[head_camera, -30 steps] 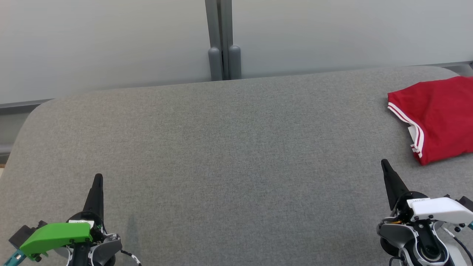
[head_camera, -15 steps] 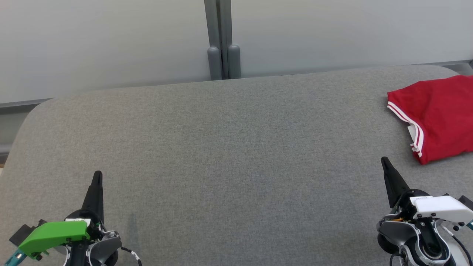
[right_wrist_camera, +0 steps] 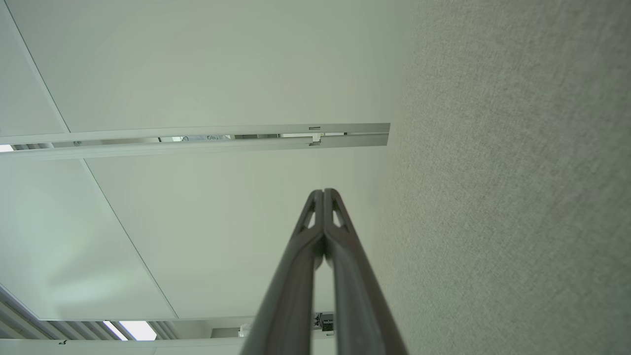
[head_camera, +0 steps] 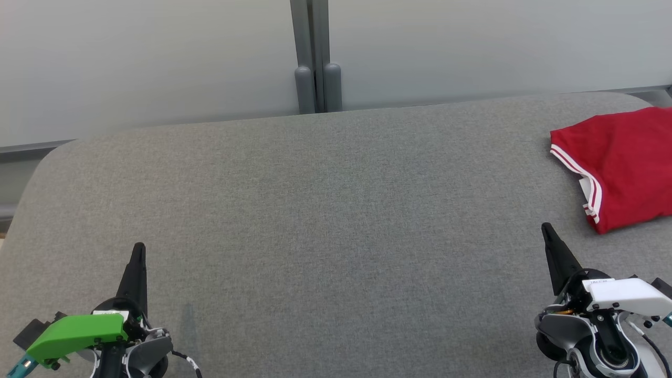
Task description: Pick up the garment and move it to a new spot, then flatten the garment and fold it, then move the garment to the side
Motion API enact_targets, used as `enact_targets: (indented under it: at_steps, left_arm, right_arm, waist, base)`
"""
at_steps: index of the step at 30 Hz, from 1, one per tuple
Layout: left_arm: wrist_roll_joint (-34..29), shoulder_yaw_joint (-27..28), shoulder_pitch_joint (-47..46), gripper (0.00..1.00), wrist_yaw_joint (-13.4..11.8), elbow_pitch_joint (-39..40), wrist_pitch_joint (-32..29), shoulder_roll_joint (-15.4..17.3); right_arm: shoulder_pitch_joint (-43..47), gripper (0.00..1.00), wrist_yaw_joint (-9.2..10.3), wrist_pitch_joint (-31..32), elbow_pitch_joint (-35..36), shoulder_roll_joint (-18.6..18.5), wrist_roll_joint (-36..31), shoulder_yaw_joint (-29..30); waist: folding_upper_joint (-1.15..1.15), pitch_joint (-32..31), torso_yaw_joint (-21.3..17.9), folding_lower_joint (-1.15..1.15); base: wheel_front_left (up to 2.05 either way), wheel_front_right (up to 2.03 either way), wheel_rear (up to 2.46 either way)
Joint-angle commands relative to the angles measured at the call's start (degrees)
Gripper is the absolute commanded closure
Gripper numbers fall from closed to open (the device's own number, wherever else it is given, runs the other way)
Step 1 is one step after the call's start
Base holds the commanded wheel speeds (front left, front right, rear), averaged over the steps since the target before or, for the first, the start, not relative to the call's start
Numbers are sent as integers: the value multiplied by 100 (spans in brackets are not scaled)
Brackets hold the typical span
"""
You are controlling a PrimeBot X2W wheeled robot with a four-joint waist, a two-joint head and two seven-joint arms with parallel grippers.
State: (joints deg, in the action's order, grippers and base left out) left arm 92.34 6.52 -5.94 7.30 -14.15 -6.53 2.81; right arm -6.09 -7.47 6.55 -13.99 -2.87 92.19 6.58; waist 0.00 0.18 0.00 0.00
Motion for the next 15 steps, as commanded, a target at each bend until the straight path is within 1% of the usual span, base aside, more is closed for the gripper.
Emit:
enact_targets:
  at_steps: [1, 15]
  left_arm:
    - [13, 15, -60, 100, 39, 15, -24, 8]
    - [14, 14, -60, 100, 40, 14, -23, 8]
  right_arm:
    - [-33, 100, -4, 25, -12, 0, 31, 11]
    - [-32, 100, -4, 25, -12, 0, 31, 10]
  waist:
    - [0, 0, 0, 0]
    - [0, 0, 0, 0]
  base:
    - [0, 0, 0]
    - [0, 0, 0]
